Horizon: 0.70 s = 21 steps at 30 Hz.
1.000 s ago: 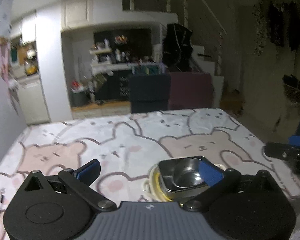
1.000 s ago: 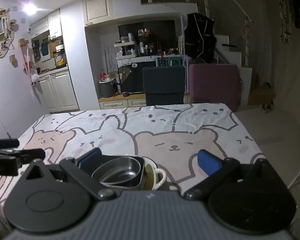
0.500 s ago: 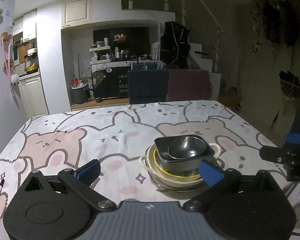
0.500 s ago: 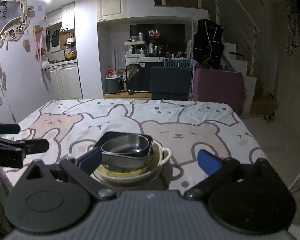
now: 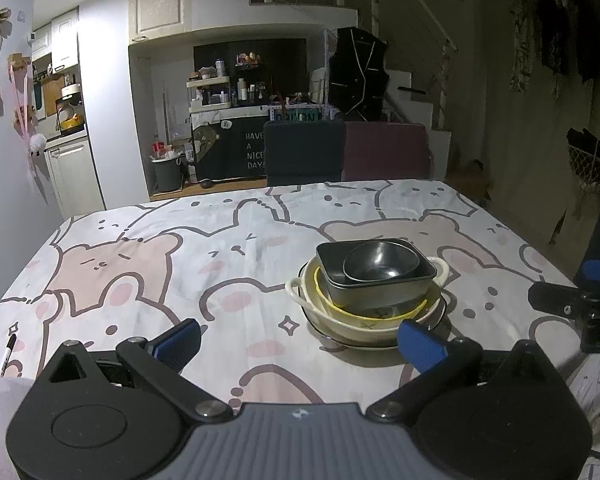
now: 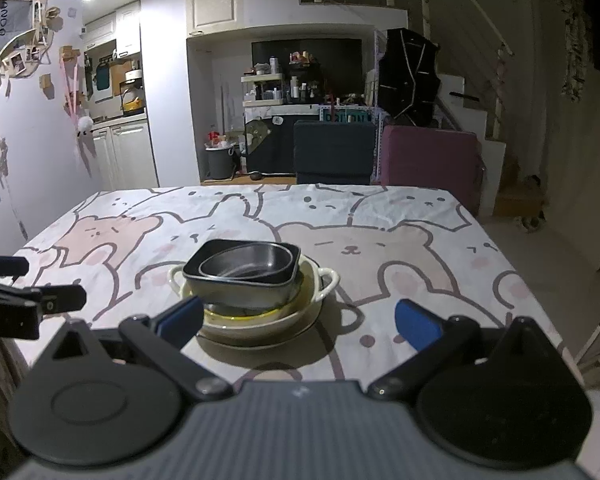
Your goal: Organize plates and bowls
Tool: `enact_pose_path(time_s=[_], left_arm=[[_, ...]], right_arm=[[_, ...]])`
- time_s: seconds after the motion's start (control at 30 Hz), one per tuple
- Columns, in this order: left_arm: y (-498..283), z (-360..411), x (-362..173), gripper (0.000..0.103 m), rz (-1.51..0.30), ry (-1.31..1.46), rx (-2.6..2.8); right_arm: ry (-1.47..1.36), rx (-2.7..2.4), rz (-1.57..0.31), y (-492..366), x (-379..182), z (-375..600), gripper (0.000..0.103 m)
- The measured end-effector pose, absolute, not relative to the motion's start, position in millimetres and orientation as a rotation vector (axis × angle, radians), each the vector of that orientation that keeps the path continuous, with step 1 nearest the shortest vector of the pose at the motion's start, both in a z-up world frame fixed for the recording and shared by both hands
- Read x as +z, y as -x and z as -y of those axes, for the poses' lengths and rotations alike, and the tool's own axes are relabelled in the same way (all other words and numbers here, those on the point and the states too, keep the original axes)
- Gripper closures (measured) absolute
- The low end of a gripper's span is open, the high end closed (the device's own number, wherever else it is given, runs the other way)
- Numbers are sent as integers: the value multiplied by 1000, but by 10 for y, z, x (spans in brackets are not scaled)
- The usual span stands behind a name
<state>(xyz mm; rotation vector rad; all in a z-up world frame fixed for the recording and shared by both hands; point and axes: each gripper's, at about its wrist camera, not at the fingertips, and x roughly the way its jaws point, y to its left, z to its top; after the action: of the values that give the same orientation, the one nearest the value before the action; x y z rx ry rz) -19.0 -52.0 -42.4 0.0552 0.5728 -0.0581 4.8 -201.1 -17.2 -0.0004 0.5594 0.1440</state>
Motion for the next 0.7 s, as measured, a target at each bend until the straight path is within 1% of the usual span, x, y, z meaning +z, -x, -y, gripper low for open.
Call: enact_pose_path(time_s=[0.7], left_arm=[[232, 525, -435, 0, -566, -54, -59]], right_arm=[[19, 131, -550, -1, -178, 2010, 1]])
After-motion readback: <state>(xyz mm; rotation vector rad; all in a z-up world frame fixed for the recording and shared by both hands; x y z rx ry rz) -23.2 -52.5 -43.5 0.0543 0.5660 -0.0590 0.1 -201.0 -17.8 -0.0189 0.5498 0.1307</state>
